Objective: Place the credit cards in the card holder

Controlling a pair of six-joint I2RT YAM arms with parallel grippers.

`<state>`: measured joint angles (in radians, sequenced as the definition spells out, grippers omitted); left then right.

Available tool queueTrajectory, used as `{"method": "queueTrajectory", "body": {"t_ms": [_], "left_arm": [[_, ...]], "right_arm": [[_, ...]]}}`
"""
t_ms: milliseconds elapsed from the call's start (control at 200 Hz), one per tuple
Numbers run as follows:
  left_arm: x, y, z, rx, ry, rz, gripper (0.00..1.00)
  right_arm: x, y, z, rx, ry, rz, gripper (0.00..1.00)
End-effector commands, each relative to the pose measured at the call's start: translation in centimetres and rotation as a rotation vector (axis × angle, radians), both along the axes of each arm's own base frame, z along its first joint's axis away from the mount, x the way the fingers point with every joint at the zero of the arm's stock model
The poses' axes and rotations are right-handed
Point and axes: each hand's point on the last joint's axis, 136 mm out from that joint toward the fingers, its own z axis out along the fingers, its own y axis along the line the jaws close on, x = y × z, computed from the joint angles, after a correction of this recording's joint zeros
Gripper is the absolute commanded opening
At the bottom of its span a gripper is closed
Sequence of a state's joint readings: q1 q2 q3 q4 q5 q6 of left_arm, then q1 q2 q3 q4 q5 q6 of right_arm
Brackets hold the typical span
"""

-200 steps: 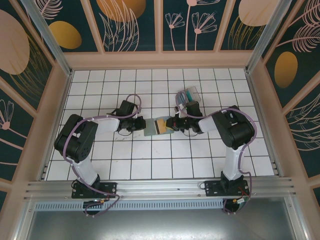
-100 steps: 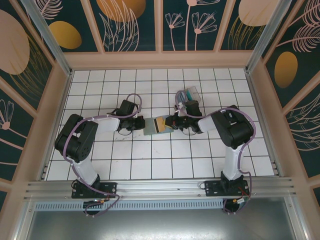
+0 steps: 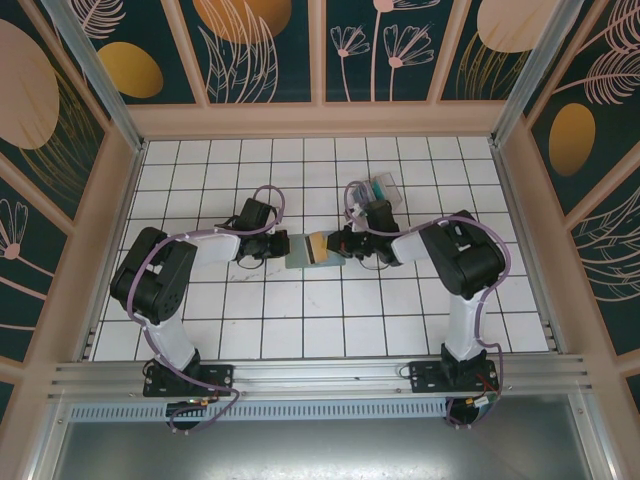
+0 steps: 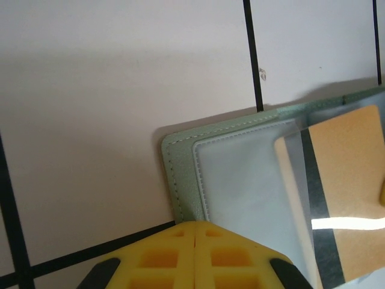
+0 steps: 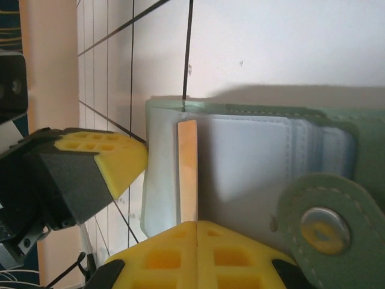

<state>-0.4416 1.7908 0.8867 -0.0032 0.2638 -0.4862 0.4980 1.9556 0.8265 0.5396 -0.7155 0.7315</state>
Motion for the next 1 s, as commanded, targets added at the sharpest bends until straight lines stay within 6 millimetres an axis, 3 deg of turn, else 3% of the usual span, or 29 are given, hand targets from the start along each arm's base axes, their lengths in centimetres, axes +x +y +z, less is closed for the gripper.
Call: {"method": "queueTrajectory", "body": {"t_ms": [0,260,601,736,991], "left_arm": [[-2.4,2.6,-3.7,0.133,0.109,0.026,0.08],[-2.7,2.9,-3.8,0.139,0.104,0.026,0.08],[-2.8,3.1,-4.1,0.146,0.109,0.028,0.08],[-2.8,2.8,-3.9,0.127,0.108,0.031,0.08],[-3.1,2.4,-4.1,0.105,0.125,0.022,0.08]], "right_arm": [[-0.2,0.4,-0.4,0.012,0.012,-0.061,0.00],[-0.6,0.0,0.4,0.037,-0.004,-0.124,0.00],[-0.6,-0.4,-0.7,-0.007,0.009,-0.132,0.00],[-2.1,1.0,-0.7,0.040,0.054,-0.125,0.00],[-2.4,1.8,-0.6,0.041,0.069,-0.178,0.00]]}}
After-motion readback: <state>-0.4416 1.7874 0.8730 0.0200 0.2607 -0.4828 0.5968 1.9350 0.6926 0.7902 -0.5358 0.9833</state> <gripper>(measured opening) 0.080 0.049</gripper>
